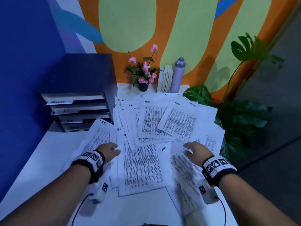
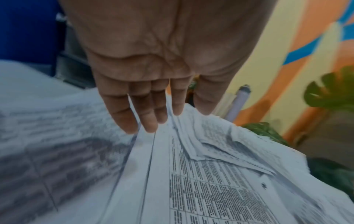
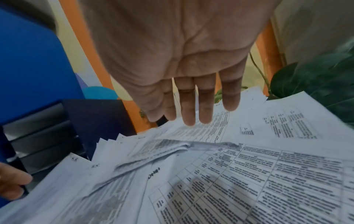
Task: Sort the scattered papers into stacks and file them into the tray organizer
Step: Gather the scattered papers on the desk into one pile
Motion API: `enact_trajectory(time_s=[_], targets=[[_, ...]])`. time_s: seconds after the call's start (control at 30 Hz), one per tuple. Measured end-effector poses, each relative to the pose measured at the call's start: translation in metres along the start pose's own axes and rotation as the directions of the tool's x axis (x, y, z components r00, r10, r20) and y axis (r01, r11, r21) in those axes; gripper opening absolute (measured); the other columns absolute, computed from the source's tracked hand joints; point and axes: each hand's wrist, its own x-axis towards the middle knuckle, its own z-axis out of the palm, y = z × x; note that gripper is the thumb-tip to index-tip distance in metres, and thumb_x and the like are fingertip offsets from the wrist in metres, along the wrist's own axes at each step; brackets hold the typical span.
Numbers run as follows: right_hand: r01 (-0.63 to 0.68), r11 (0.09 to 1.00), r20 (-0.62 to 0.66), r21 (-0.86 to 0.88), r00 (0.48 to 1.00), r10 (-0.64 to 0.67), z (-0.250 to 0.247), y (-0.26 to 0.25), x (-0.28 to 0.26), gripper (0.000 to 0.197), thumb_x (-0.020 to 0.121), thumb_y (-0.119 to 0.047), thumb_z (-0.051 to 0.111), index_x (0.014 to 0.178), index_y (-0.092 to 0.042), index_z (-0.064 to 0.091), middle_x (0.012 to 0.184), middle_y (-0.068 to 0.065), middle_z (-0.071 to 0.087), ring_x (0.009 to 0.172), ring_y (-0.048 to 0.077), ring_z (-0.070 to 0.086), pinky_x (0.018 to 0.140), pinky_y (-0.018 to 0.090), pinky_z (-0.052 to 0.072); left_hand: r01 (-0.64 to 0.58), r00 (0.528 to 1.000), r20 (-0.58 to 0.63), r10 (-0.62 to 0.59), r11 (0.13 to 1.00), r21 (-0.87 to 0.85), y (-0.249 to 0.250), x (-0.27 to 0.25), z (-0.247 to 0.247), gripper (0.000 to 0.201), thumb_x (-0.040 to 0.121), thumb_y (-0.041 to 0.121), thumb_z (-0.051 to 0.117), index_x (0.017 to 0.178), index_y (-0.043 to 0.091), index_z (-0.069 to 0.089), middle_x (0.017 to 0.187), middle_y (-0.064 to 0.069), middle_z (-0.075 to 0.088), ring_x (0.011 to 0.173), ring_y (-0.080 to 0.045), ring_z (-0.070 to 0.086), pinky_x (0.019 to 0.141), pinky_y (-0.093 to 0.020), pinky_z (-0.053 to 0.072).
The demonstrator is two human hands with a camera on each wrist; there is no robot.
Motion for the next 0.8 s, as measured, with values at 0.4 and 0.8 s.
enact_trajectory(time_s=[0.4, 0.8], targets=[[-0.095, 0.986, -0.018, -0.137, 0.995, 0.094, 0.022, -0.017, 0.078, 0.064, 0.096, -0.03, 0.047, 0.152, -0.026, 0.016, 0.16, 0.003, 0.012, 0.146, 0.026, 0.017, 0.116, 0.047, 0.025, 0.279, 0.96, 0.142, -0.241, 0.877, -0.391, 0.018, 0.052, 0.024, 0.064, 0.094, 0.032, 0.056, 0.148, 0.012, 0.028, 0.136, -0.016, 0.047, 0.11, -0.035, 0.058, 0.086, -0.044, 0.052], [-0.221, 0.971, 0.111, -0.095, 0.967, 0.231, 0.036, 0.004, 0.123, 0.086, 0.088, 0.006, 0.041, 0.152, -0.037, 0.003, 0.161, -0.004, -0.016, 0.148, 0.03, -0.008, 0.113, 0.067, 0.01, 0.065, 0.997, -0.005, -0.078, 0.863, -0.501, 0.043, 0.098, 0.042, 0.071, 0.087, 0.019, 0.066, 0.146, 0.031, 0.026, 0.141, -0.008, 0.04, 0.104, -0.029, 0.056, 0.088, -0.04, 0.054]])
